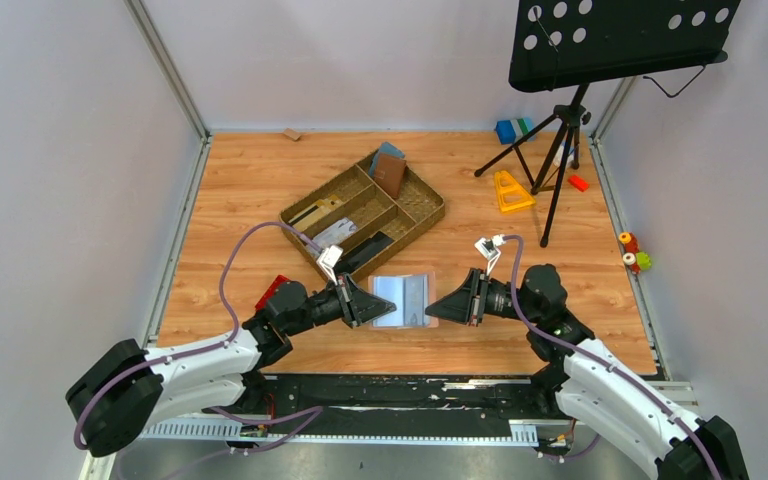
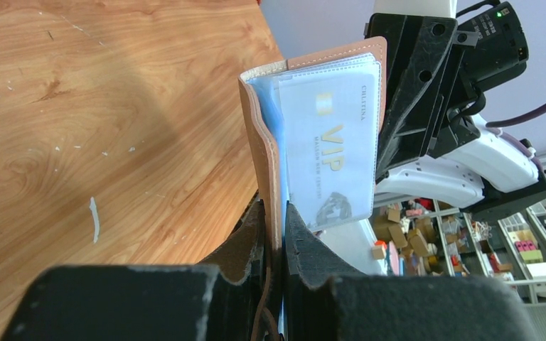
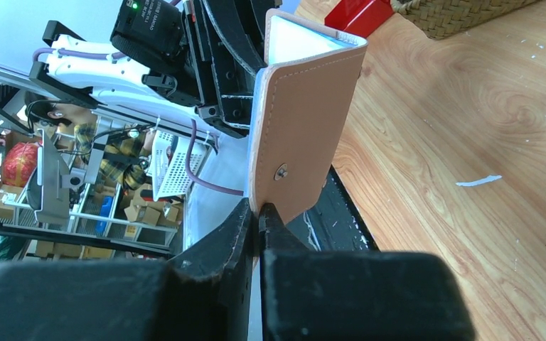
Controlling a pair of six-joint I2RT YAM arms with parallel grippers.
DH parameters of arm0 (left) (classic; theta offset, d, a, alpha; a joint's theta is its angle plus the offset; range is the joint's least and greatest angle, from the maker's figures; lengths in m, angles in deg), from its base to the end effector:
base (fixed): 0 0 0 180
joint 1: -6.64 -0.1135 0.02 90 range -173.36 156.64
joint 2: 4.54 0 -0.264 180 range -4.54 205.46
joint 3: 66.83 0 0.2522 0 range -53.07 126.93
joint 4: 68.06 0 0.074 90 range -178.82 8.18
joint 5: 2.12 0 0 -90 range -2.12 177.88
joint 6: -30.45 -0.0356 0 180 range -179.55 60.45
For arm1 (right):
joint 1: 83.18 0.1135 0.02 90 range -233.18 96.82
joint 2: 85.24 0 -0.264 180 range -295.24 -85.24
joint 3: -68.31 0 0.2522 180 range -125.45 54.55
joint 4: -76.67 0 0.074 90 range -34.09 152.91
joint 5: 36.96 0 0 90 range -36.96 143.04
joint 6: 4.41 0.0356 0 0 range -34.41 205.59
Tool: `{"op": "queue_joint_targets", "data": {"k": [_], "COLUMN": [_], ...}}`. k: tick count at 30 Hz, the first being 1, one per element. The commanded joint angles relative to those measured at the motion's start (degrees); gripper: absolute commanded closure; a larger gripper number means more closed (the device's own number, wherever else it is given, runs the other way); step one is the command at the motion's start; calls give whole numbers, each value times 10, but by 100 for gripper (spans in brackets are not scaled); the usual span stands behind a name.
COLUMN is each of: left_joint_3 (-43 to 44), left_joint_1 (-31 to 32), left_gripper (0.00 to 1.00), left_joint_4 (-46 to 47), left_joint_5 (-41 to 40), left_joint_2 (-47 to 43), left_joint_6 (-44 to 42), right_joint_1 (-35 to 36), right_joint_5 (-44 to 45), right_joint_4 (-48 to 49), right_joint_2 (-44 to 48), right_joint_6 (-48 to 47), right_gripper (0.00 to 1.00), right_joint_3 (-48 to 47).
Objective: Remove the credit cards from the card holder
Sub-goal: Remove the credit card from the card holder.
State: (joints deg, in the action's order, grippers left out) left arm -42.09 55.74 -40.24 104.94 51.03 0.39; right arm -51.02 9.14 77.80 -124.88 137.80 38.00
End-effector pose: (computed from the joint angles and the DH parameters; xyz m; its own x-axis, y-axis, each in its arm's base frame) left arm 0.1199 -0.1544 0.1963 -0.8086 -0.3302 -0.4869 0.4283 0.2370 -0.8720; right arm 0.1259 0.1083 0.2268 -0.8362 0.1468 -0.5283 -0.4956 0.2099 0.8428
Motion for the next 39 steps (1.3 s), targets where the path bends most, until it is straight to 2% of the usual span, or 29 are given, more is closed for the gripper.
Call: {"op": "queue_joint_targets", "data": {"k": [1, 4, 6, 9, 11, 17, 25, 27, 30, 33, 39], "left_joint_3": [24, 24, 25, 29, 30, 35, 47, 49, 51, 60, 66], "left_joint_1": [1, 1, 1, 1, 1, 1, 4, 5, 6, 7, 9], "left_gripper": [100, 100, 100, 100, 100, 100, 100, 100, 100, 100, 100], "left_joint_4": [50, 62, 60, 38, 22, 1, -17, -28, -43, -75, -91], "left_joint_5": [21, 27, 28, 23, 17, 16, 23, 19, 13, 6, 6], "left_joint_2": [8, 14, 12, 4, -2, -3, 3, 4, 2, -5, -19], "left_joint_6": [7, 11, 9, -4, -12, -25, -35, -42, -48, -63, -69], "right_joint_1": [1, 1, 0, 0, 0, 1, 1, 1, 0, 1, 0], "right_joint_5": [-10, -3, 27, 70, 78, 57, 69, 70, 81, 98, 84], "right_joint_4": [44, 12, -68, -175, -203, -159, -164, -166, -178, -197, -165], "right_joint_2": [8, 7, 6, -2, -13, -27, -51, -59, -65, -69, -78], "right_joint_6": [-1, -15, -48, -102, -116, -96, -96, -96, -97, -103, -88], "right_gripper": [100, 100, 99, 90, 84, 58, 45, 44, 57, 65, 64], "right_joint_3": [-4, -14, -34, -62, -69, -56, -64, -64, -63, -66, -56]}}
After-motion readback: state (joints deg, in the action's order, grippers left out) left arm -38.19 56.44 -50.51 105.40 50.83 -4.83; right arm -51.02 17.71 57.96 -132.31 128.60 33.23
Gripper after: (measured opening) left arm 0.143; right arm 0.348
